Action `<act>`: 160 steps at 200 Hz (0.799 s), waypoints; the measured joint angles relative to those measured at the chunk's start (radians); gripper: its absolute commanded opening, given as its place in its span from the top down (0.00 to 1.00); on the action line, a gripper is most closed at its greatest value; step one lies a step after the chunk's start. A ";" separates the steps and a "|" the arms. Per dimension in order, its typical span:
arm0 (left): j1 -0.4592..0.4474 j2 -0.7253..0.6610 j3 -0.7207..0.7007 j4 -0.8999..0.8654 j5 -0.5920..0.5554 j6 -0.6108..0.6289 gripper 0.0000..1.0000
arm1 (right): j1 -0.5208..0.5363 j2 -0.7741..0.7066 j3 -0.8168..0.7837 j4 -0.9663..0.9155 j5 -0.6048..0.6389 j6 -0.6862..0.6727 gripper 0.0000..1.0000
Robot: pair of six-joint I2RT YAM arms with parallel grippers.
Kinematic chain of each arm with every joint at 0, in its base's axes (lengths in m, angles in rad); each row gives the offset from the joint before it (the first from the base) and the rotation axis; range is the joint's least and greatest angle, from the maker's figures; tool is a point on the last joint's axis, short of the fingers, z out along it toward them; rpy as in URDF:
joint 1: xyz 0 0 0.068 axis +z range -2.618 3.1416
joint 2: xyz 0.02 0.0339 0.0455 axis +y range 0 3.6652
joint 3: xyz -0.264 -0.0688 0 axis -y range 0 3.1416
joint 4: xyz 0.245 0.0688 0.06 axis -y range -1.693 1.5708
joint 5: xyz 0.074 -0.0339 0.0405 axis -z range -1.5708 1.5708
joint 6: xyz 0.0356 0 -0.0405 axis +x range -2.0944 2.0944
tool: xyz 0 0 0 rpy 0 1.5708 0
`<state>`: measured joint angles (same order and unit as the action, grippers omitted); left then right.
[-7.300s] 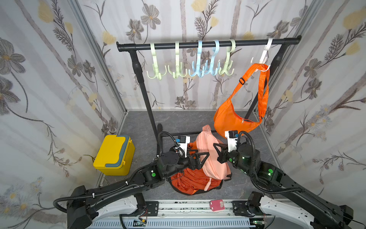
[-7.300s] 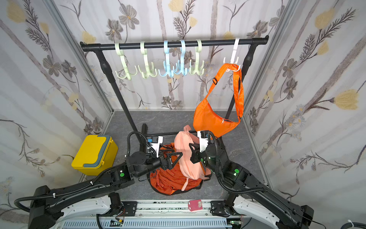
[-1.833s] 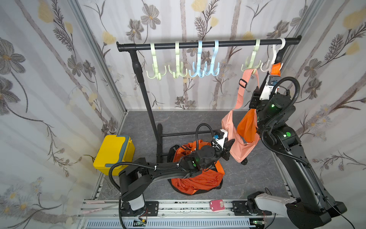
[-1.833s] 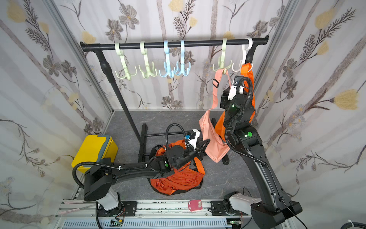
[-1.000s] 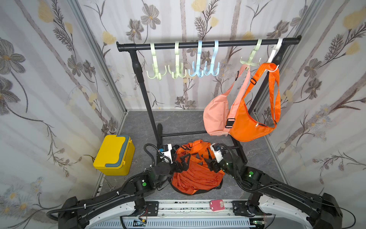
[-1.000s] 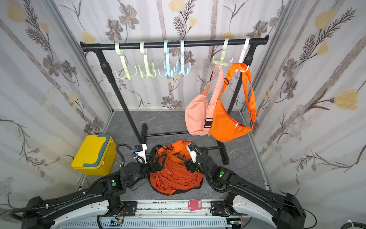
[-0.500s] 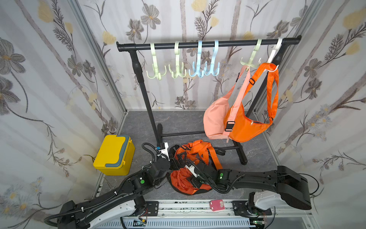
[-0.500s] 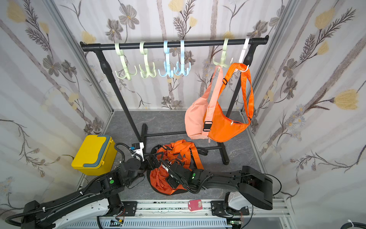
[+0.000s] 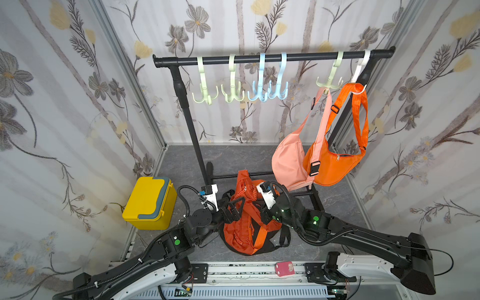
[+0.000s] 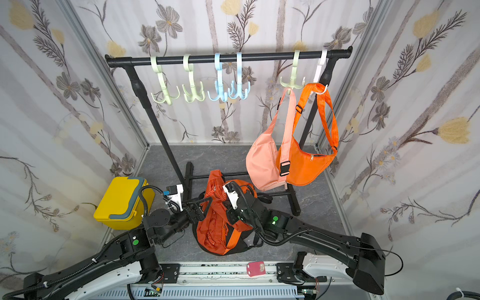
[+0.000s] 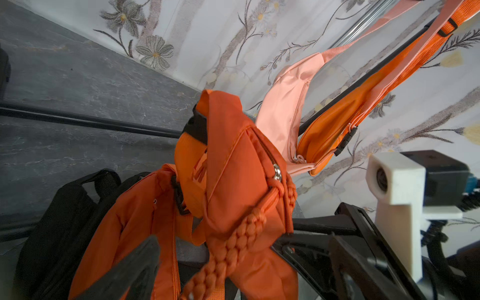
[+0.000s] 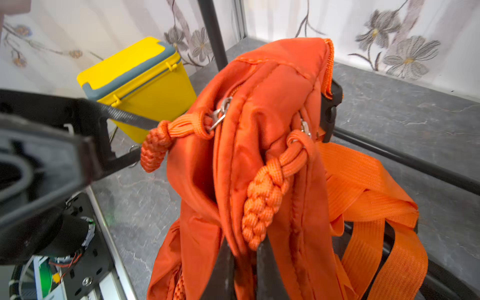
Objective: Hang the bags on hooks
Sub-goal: Adjust the bag at the bag.
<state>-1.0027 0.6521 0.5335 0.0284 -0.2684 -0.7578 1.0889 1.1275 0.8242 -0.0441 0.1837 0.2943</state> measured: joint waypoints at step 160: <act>-0.004 0.054 -0.029 -0.289 -0.125 -0.212 0.00 | -0.218 0.114 -0.035 0.138 -0.127 0.069 0.38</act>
<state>-1.0069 0.7063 0.5049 -0.2607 -0.3935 -0.9699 0.8711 1.2411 0.7891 0.0937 0.0563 0.3637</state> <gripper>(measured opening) 0.998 0.617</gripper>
